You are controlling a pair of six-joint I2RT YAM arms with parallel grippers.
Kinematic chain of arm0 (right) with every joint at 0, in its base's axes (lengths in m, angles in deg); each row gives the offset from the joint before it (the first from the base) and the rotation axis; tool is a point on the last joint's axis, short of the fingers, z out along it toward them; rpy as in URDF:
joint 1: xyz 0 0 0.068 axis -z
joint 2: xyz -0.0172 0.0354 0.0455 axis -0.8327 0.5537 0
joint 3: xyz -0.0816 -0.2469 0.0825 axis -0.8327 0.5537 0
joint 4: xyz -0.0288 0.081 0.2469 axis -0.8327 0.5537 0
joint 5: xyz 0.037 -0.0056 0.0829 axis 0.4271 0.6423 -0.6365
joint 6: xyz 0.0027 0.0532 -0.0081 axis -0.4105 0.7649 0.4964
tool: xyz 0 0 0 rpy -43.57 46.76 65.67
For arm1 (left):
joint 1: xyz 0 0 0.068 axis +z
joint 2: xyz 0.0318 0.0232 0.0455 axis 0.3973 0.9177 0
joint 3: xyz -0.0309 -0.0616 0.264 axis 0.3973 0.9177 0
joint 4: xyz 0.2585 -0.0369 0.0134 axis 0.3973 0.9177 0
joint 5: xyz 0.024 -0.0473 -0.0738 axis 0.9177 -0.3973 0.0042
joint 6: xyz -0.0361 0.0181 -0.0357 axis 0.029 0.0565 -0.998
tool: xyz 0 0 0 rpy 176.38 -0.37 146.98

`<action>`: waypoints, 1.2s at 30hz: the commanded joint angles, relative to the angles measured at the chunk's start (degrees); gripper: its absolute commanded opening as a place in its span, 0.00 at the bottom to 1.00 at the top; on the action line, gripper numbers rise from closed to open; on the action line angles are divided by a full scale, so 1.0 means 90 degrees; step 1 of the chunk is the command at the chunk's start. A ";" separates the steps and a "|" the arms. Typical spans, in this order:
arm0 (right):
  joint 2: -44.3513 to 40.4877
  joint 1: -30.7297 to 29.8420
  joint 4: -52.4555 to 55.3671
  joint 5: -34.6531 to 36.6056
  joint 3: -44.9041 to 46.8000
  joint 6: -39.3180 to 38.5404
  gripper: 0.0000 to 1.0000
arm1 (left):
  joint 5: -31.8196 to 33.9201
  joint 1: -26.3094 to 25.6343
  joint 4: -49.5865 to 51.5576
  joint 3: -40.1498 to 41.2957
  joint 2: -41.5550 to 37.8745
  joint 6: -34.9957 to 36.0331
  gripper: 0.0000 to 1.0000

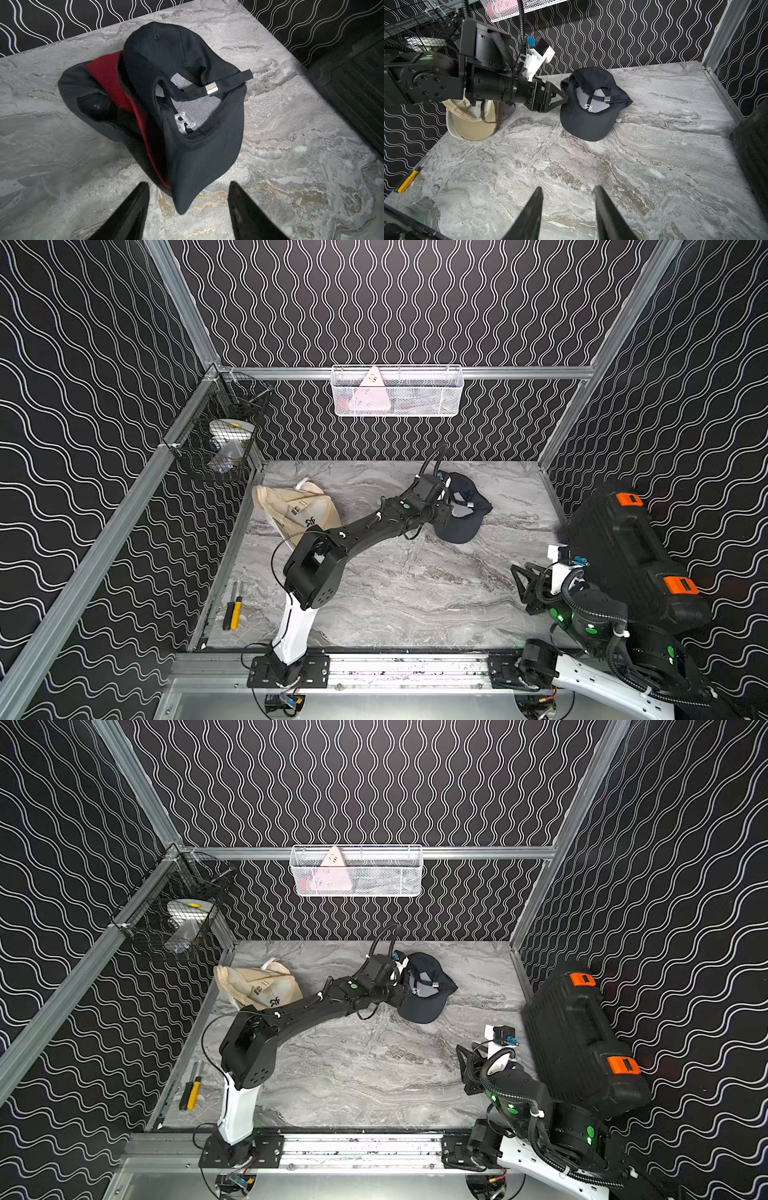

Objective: Open the adjustable buckle of the baseball cap
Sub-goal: Pick up the baseball cap.

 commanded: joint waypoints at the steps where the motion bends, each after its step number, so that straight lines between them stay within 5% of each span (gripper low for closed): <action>1: -0.0005 -0.0003 -0.0024 0.0068 -0.0032 0.0000 0.43 | 0.0148 0.0001 0.0015 -0.0133 0.0077 -0.0139 0.65; 20: -0.0098 -0.0008 -0.0020 0.0078 -0.0012 0.0010 0.43 | -0.0158 0.0192 -0.0206 -0.0589 0.0768 -0.0534 0.58; 36: -0.0107 -0.0007 -0.0005 0.0117 -0.0017 0.0039 0.43 | -0.0382 0.0231 -0.0243 -0.0925 0.1200 -0.0712 0.40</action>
